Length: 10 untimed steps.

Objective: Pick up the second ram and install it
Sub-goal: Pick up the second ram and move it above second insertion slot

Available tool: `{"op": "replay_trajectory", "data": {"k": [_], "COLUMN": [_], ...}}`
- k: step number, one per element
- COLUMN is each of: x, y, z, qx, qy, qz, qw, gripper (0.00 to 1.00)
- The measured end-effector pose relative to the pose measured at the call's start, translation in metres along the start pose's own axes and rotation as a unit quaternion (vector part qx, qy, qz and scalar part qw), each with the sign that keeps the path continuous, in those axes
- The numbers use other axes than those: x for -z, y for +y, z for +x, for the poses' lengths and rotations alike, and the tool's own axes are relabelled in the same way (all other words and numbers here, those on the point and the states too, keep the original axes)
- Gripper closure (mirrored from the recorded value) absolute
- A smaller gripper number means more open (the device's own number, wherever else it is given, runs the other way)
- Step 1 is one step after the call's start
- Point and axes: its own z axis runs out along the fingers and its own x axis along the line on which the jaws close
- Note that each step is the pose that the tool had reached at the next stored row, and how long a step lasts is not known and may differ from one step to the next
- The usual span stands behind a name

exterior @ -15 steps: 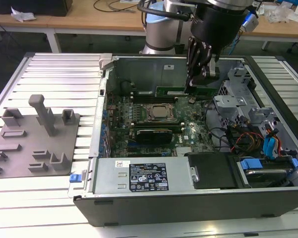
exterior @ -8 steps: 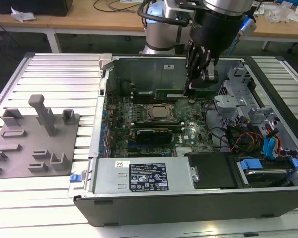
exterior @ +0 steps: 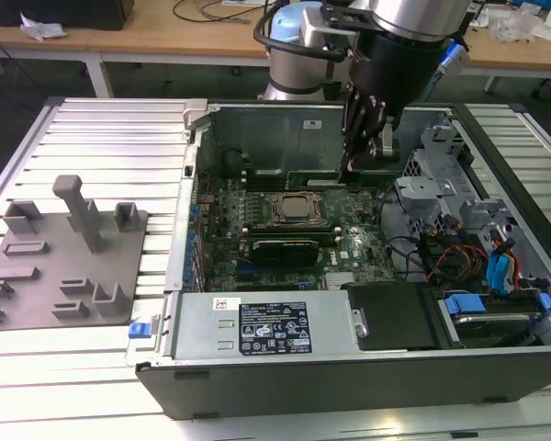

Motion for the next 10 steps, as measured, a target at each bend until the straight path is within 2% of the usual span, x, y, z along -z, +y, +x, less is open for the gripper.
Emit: {"op": "replay_trajectory", "data": {"k": [4, 6, 8, 10], "x": [-0.0044, -0.0125, -0.0187, -0.0209], "y": [-0.0004, -0.0004, 0.0067, 0.0089], "z": [-0.0003, -0.0006, -0.0038, -0.0072], "qx": [0.0, 0.0, 0.0, 0.0], "qy": [-0.0001, 0.0, 0.0, 0.0], "qz": [0.0, 0.0, 0.0, 0.0], "qw": [1.0, 1.0, 1.0, 1.0], "gripper": [0.87, 0.87, 0.87, 0.87]}}
